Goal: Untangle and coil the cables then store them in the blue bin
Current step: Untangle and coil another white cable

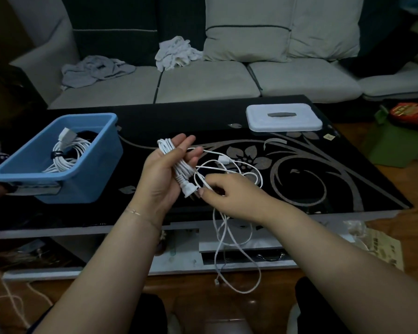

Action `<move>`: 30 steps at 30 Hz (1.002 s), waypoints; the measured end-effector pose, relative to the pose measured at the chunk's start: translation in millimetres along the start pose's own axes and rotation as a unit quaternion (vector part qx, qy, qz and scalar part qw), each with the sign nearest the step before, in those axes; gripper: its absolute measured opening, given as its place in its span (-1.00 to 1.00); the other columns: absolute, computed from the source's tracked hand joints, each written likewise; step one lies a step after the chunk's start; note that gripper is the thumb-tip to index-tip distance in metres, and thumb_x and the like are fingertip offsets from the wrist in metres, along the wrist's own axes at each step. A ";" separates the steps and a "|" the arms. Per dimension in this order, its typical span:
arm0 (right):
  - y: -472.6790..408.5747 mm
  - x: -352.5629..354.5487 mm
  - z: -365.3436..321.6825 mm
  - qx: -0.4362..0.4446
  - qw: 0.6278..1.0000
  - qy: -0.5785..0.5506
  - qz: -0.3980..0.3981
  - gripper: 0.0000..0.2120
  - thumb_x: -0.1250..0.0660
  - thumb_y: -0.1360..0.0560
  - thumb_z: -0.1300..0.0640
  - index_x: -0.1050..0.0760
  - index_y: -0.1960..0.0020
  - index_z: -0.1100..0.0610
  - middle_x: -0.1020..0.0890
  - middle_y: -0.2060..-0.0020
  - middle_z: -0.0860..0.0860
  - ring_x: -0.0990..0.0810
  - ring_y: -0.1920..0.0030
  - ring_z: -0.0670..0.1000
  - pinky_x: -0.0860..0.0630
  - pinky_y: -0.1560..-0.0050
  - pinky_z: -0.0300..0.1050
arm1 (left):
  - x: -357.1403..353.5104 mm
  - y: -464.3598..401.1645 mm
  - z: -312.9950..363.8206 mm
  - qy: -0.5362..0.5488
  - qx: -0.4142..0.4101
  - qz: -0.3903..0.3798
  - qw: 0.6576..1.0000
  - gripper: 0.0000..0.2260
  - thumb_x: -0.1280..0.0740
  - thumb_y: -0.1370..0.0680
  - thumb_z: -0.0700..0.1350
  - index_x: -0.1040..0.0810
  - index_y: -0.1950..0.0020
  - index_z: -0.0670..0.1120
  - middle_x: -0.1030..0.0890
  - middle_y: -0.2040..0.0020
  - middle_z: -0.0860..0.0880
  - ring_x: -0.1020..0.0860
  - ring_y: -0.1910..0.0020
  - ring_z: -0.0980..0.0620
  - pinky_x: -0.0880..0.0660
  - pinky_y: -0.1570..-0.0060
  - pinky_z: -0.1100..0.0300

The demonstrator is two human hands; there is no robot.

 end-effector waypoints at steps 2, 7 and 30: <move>1.6 -2.0 -4.0 0.016 0.999 0.044 -0.022 -0.73 -0.18 -0.56 -0.11 -0.33 0.23 0.01 -0.46 0.42 -0.04 -0.46 0.36 -0.04 -0.42 0.28 -0.02 | 3.0 -0.2 1.5 -0.019 -0.012 0.008 1.000 -0.68 -0.15 -0.61 -0.33 -0.33 -0.38 -0.27 -0.56 -0.21 -0.17 -0.69 0.12 0.03 -0.57 0.19 0.31; 2.8 1.2 -7.9 0.050 0.992 0.116 -0.022 -0.78 -0.12 -0.61 -0.08 -0.29 0.16 -0.01 -0.42 0.40 -0.08 -0.43 0.29 -0.01 -0.35 0.27 -0.04 | -0.2 0.1 2.7 -0.145 -0.054 -0.011 0.988 -0.58 -0.15 -0.64 -0.27 -0.17 -0.50 -0.24 -0.42 -0.40 -0.15 -0.67 0.00 -0.01 -0.58 0.08 0.25; -14.2 26.0 25.0 -0.027 0.989 -0.114 0.091 -0.68 -0.47 -0.40 -0.07 -0.36 0.35 -0.01 -0.41 0.45 -0.12 -0.35 0.39 -0.11 -0.32 0.27 -0.11 | -11.4 4.8 -23.1 -0.621 -0.024 -0.160 0.767 -0.73 -0.36 -0.54 -0.03 -0.52 0.11 -0.26 -0.46 0.46 0.01 -0.40 0.49 0.10 -0.38 0.43 0.15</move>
Point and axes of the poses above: each hand's wrist, its own y-axis away from the middle knuckle, its own x-axis out of the back of the hand, z = x × y, the point moved 6 cm from there along -y, towards the middle knuckle
